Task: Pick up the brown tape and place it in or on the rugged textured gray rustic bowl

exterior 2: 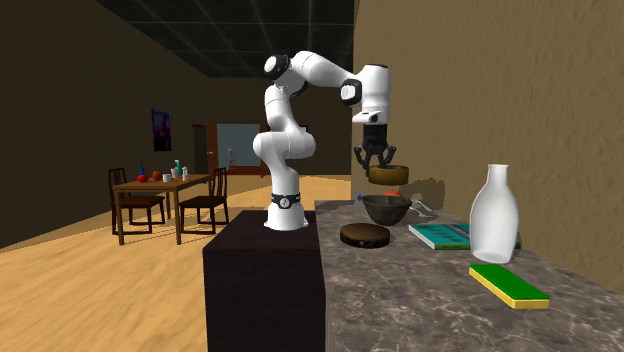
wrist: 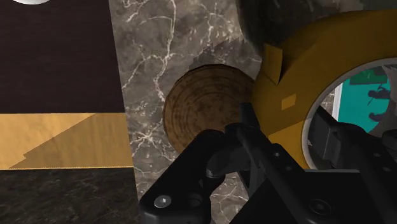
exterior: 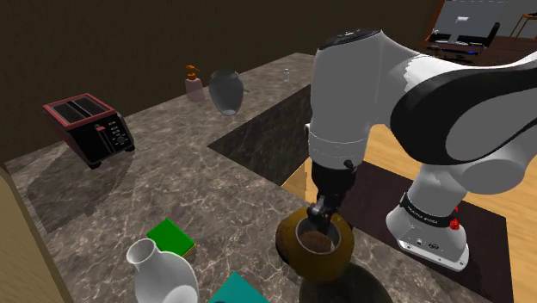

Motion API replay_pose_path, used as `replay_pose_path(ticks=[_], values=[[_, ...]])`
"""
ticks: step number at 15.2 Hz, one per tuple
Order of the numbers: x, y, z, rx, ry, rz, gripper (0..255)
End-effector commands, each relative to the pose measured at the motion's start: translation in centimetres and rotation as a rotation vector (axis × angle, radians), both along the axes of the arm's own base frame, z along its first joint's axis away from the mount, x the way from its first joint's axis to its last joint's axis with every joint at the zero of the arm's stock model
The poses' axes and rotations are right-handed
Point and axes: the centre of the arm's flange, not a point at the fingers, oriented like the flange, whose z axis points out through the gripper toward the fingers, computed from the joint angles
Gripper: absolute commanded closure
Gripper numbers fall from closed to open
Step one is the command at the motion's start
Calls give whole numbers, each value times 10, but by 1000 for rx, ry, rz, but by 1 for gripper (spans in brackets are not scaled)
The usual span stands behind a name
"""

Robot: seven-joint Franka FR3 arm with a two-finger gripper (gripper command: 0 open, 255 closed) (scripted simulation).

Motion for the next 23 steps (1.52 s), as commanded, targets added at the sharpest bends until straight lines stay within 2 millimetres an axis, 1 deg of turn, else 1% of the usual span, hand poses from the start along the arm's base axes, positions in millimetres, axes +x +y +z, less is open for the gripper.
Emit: replay_pose_path(ticks=[1, 5, 6, 21, 23], values=[[-28, 5, 2, 0, 0, -2, 255], [-78, 21, 4, 0, 0, -2, 255], [-94, 27, 5, 0, 0, -2, 255], [-94, 27, -75, 0, 0, -2, 255], [-94, 27, -78, 0, 0, -2, 255]])
